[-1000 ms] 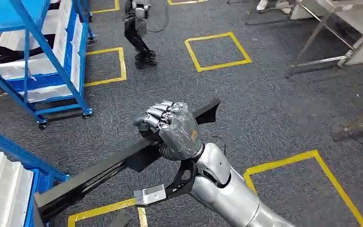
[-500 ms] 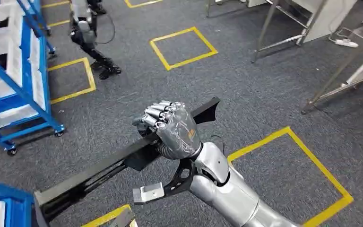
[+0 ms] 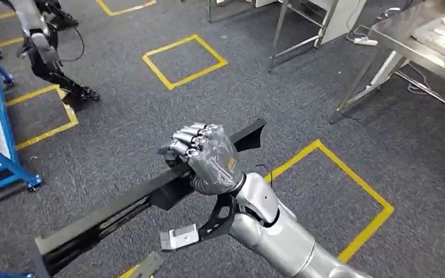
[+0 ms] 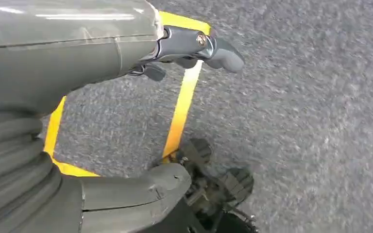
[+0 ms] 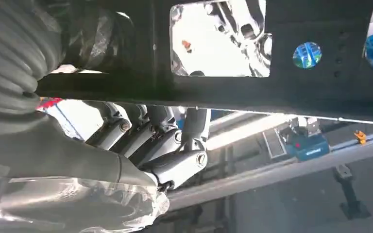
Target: Take the parts from the cabinet and place them on the table.
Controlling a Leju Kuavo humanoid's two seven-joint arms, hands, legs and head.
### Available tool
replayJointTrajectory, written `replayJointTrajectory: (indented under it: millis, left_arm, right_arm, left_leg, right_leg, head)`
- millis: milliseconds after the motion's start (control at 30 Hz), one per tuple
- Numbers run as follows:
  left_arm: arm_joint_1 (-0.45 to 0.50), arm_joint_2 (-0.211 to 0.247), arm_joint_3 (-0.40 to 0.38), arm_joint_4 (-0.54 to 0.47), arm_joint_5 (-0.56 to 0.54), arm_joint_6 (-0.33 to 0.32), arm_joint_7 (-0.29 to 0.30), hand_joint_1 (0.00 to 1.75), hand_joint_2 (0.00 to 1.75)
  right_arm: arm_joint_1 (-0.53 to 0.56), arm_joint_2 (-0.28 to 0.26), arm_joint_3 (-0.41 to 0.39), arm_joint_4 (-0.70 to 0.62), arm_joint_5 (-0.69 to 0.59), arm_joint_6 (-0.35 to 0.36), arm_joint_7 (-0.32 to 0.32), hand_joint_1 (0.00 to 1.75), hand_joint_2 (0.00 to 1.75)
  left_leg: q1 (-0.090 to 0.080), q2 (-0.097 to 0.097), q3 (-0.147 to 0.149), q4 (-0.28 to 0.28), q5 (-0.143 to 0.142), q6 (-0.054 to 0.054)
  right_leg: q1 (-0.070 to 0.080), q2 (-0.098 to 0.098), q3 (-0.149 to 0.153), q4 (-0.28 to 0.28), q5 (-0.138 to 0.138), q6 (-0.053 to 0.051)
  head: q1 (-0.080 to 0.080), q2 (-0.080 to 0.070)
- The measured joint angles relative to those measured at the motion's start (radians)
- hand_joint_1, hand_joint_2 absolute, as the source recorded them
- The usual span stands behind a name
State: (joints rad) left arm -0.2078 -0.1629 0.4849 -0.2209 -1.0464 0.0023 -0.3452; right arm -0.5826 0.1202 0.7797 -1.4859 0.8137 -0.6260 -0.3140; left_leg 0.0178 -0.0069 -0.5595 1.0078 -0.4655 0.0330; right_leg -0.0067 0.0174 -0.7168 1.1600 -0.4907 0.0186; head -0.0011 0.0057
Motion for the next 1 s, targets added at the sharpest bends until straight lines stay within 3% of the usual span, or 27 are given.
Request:
replayJointTrajectory:
  millis: [67, 100, 133, 200, 233, 267, 367, 400, 433, 467, 500, 567, 600, 633, 667, 700, 733, 767, 800, 900, 933, 967, 1000]
  left_arm:
    - [0.010, 0.001, 0.000, 0.000, -0.002, -0.010, 0.005, 0.00, 1.75]
    - [0.012, 0.001, 0.000, 0.000, -0.004, -0.013, 0.006, 0.00, 1.75]
    - [0.012, 0.000, -0.001, 0.000, -0.005, -0.017, 0.007, 0.00, 1.75]
    - [0.010, 0.000, -0.002, 0.000, -0.008, -0.022, 0.008, 0.00, 1.75]
    - [0.009, 0.000, -0.002, 0.000, -0.012, -0.024, 0.011, 0.00, 1.75]
    - [0.009, 0.000, -0.003, 0.000, -0.012, -0.024, 0.013, 0.00, 1.75]
    - [0.006, 0.000, -0.004, 0.000, -0.014, -0.026, 0.014, 0.00, 1.75]
    - [0.002, 0.000, -0.005, 0.000, -0.015, -0.030, 0.014, 0.00, 1.75]
    - [-0.001, 0.001, -0.006, 0.000, -0.015, -0.033, 0.014, 0.00, 1.75]
    - [-0.002, 0.002, -0.007, 0.000, -0.016, -0.035, 0.012, 0.00, 1.75]
    - [-0.003, 0.002, -0.008, 0.000, -0.016, -0.037, 0.013, 0.00, 1.75]
    - [-0.001, 0.004, -0.008, 0.000, -0.016, -0.042, 0.013, 0.00, 1.75]
    - [0.001, 0.004, -0.008, 0.000, -0.016, -0.044, 0.013, 0.00, 1.75]
    - [0.001, 0.004, -0.008, 0.000, -0.016, -0.045, 0.013, 0.00, 1.75]
    - [-0.001, 0.004, -0.008, 0.000, -0.016, -0.047, 0.013, 0.00, 1.75]
    - [-0.002, 0.004, -0.009, 0.000, -0.016, -0.048, 0.013, 0.00, 1.75]
    - [-0.003, 0.004, -0.009, 0.000, -0.016, -0.048, 0.013, 0.00, 1.75]
    - [-0.001, 0.005, -0.010, 0.000, -0.016, -0.049, 0.015, 0.00, 1.75]
    - [-0.002, 0.005, -0.010, 0.000, -0.016, -0.049, 0.015, 0.00, 1.75]
    - [-0.002, 0.005, -0.011, 0.000, -0.018, -0.048, 0.018, 0.00, 1.75]
    - [-0.003, -0.001, -0.012, 0.000, -0.019, -0.048, 0.018, 0.00, 1.75]
    - [-0.005, 0.000, -0.012, 0.000, -0.019, -0.047, 0.017, 0.00, 1.75]
    - [-0.005, -0.002, -0.012, 0.000, -0.019, -0.046, 0.016, 0.00, 1.75]
  right_arm:
    - [0.001, -0.002, 0.000, -0.002, 0.000, 0.000, 0.002, 1.75, 1.75]
    - [0.002, -0.003, 0.000, -0.002, 0.000, 0.000, 0.002, 1.75, 1.75]
    - [0.002, -0.005, 0.000, -0.002, 0.000, 0.000, 0.002, 1.75, 1.75]
    - [0.002, -0.005, 0.000, -0.003, 0.000, 0.000, 0.002, 1.75, 1.75]
    - [0.001, -0.005, 0.000, -0.004, 0.000, 0.000, 0.002, 1.75, 1.75]
    - [-0.001, -0.005, 0.000, -0.006, 0.000, 0.000, 0.002, 1.75, 1.75]
    - [-0.001, -0.003, 0.000, -0.008, 0.001, 0.000, 0.002, 1.75, 1.75]
    - [-0.001, -0.004, 0.000, -0.008, 0.002, 0.000, 0.002, 1.75, 1.75]
    - [0.000, -0.003, 0.000, -0.010, 0.002, 0.000, 0.002, 1.75, 1.75]
    - [-0.003, -0.003, 0.000, -0.010, 0.002, -0.001, 0.002, 1.75, 1.75]
    - [-0.005, 0.000, 0.000, -0.010, 0.002, 0.000, 0.002, 1.75, 1.75]
    - [-0.003, 0.001, 0.000, -0.010, 0.002, 0.000, 0.002, 1.75, 1.75]
    - [-0.001, 0.001, 0.000, -0.010, 0.002, 0.000, 0.002, 1.75, 1.75]
    - [0.000, 0.001, 0.000, -0.009, 0.002, 0.000, 0.002, 1.75, 1.75]
    - [0.000, 0.001, 0.000, -0.009, 0.002, 0.000, 0.002, 1.75, 1.75]
    - [0.000, 0.001, 0.000, -0.009, 0.002, 0.000, 0.002, 1.75, 1.75]
    - [0.000, 0.002, 0.000, -0.009, 0.002, 0.000, 0.002, 1.75, 1.75]
    - [0.000, 0.002, 0.000, -0.009, 0.002, 0.000, 0.002, 1.75, 1.75]
    - [-0.002, 0.002, 0.001, -0.009, 0.003, 0.000, 0.002, 1.75, 1.75]
    - [0.001, 0.003, 0.001, -0.009, 0.005, 0.000, 0.002, 1.75, 1.75]
    - [0.001, 0.002, 0.001, -0.009, 0.005, 0.000, 0.002, 1.75, 1.75]
    - [-0.002, 0.000, 0.001, -0.010, 0.005, 0.000, 0.002, 1.75, 1.75]
    - [-0.003, 0.000, 0.001, -0.010, 0.005, 0.000, 0.002, 1.75, 1.75]
  left_leg:
    - [-0.002, 0.033, -0.003, 0.001, -0.001, 0.001]
    - [-0.003, 0.048, -0.004, 0.002, -0.001, 0.002]
    - [-0.004, 0.061, -0.005, 0.003, -0.001, 0.001]
    - [-0.006, 0.087, -0.002, 0.005, -0.006, -0.001]
    - [-0.007, 0.096, 0.001, 0.007, -0.009, -0.004]
    - [-0.016, 0.106, 0.000, 0.010, -0.013, -0.010]
    - [-0.017, 0.140, 0.006, 0.006, -0.015, -0.023]
    - [-0.021, 0.154, 0.011, 0.005, -0.017, -0.029]
    - [-0.011, 0.122, 0.007, 0.015, -0.032, -0.036]
    - [-0.010, 0.071, -0.005, 0.048, -0.057, -0.040]
    - [-0.009, 0.040, -0.034, 0.116, -0.100, -0.043]
    - [-0.007, 0.017, -0.109, 0.275, -0.167, -0.049]
    - [-0.007, 0.016, -0.132, 0.319, -0.171, -0.052]
    - [-0.005, 0.016, -0.133, 0.315, -0.150, -0.054]
    - [-0.002, 0.014, -0.114, 0.264, -0.109, -0.054]
    - [0.001, 0.009, -0.079, 0.185, -0.060, -0.054]
    - [0.006, -0.007, -0.044, 0.105, -0.017, -0.056]
    - [0.013, -0.071, -0.019, 0.050, -0.017, -0.055]
    - [0.012, -0.080, -0.010, 0.023, -0.023, -0.052]
    - [0.003, -0.051, -0.015, 0.031, -0.018, -0.036]
    - [0.014, -0.037, -0.014, 0.021, -0.010, -0.024]
    - [0.011, -0.025, -0.013, 0.018, -0.007, -0.015]
    - [0.008, -0.012, -0.014, 0.018, -0.006, -0.008]
  right_leg:
    - [-0.003, -0.011, -0.068, 0.154, -0.064, 0.004]
    - [-0.006, -0.012, -0.079, 0.181, -0.064, 0.006]
    - [-0.007, -0.014, -0.064, 0.159, -0.044, 0.006]
    - [-0.005, -0.032, 0.030, 0.002, 0.031, -0.002]
    - [0.001, -0.072, 0.081, -0.083, 0.058, -0.012]
    - [0.017, -0.113, 0.099, -0.122, 0.041, -0.015]
    - [0.019, -0.074, 0.088, -0.122, 0.047, -0.026]
    - [0.015, -0.060, 0.089, -0.131, 0.052, -0.033]
    - [0.003, -0.050, 0.096, -0.140, 0.058, -0.038]
    - [0.001, -0.038, 0.096, -0.142, 0.060, -0.042]
    - [0.000, -0.027, 0.094, -0.141, 0.063, -0.046]
    - [0.001, 0.000, 0.091, -0.140, 0.064, -0.047]
    - [0.000, 0.014, 0.089, -0.137, 0.064, -0.047]
    - [0.000, 0.029, 0.088, -0.134, 0.063, -0.047]
    - [-0.001, 0.045, 0.088, -0.130, 0.063, -0.046]
    - [-0.003, 0.059, 0.088, -0.127, 0.062, -0.044]
    - [-0.004, 0.072, 0.088, -0.121, 0.060, -0.041]
    - [-0.005, 0.084, 0.082, -0.115, 0.058, -0.035]
    - [-0.002, 0.098, 0.071, -0.105, 0.059, -0.027]
    - [-0.008, 0.130, 0.060, -0.118, 0.075, -0.004]
    - [-0.006, 0.116, 0.057, -0.112, 0.072, -0.001]
    - [0.001, 0.045, 0.048, -0.090, 0.054, 0.002]
    - [0.001, 0.010, 0.024, -0.039, 0.019, 0.004]
  head:
    - [0.000, 0.000]
    - [0.000, 0.000]
    - [0.000, 0.000]
    - [0.000, 0.000]
    - [0.000, 0.000]
    - [0.000, 0.000]
    - [-0.001, 0.000]
    - [0.000, 0.000]
    - [0.000, 0.000]
    - [0.000, 0.000]
    - [-0.001, 0.000]
    - [0.000, 0.000]
    - [-0.001, 0.000]
    - [-0.001, 0.000]
    - [-0.001, 0.000]
    - [-0.001, 0.000]
    - [-0.001, 0.000]
    - [0.000, 0.000]
    - [0.000, 0.000]
    - [-0.001, 0.000]
    - [-0.001, 0.000]
    - [0.002, 0.000]
    - [0.002, 0.000]
